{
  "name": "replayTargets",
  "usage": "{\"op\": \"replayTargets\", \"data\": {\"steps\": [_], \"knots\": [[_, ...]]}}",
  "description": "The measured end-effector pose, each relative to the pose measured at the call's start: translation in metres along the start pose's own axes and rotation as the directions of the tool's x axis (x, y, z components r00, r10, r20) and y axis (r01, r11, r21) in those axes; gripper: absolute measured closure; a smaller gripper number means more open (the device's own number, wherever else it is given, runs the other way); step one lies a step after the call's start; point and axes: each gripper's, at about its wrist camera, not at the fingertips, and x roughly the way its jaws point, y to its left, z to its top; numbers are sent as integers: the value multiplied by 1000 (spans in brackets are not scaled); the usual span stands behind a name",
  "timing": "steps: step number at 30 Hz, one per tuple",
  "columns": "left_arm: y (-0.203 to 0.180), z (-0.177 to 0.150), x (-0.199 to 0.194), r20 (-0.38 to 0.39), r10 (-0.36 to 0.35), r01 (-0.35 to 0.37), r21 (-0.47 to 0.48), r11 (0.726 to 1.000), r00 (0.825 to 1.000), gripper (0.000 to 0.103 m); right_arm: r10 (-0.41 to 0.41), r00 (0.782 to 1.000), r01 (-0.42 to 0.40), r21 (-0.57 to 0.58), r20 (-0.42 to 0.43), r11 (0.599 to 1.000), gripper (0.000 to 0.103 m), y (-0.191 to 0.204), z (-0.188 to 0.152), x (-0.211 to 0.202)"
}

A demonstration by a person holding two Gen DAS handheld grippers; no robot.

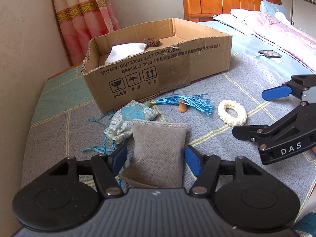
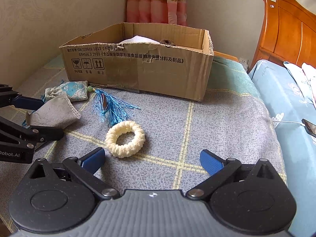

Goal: Organize soft objects
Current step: 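Lift the grey sachet with the left gripper while the right gripper grasps the cream ring hair tie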

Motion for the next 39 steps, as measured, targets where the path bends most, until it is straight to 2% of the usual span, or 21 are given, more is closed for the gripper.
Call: {"op": "replayTargets", "data": {"steps": [6, 9, 17, 26, 34, 38, 39], "knots": [[-2, -2, -2, 9, 6, -6, 18, 1000, 1000, 41, 0, 1000, 0, -1, -1, 1000, 0, 0, 0, 0], [5, -2, -1, 2, -44, 44, -30, 999, 999, 48, 7, 1000, -7, -7, -4, 1000, 0, 2, 0, 0], [14, -4, 3, 15, -82, 83, -103, 991, 997, 47, 31, 1000, -31, -37, -1, 999, 0, 13, 2, 1], [22, -2, -1, 19, -106, 108, -130, 986, 994, 64, 34, 999, -33, -70, 0, 997, 1, 17, 4, 2], [24, -1, 0, 11, -116, 116, -135, 984, 993, 65, 75, 997, -73, -77, 22, 994, 31, 22, 13, 3], [24, 0, 0, 8, -120, 120, -131, 984, 993, 65, 70, 997, -68, -71, 24, 995, 54, 22, 16, 3], [24, 0, 0, 7, -121, 121, -127, 985, 993, 66, 66, 998, -64, -67, 21, 996, 56, 21, 17, 3]]}}
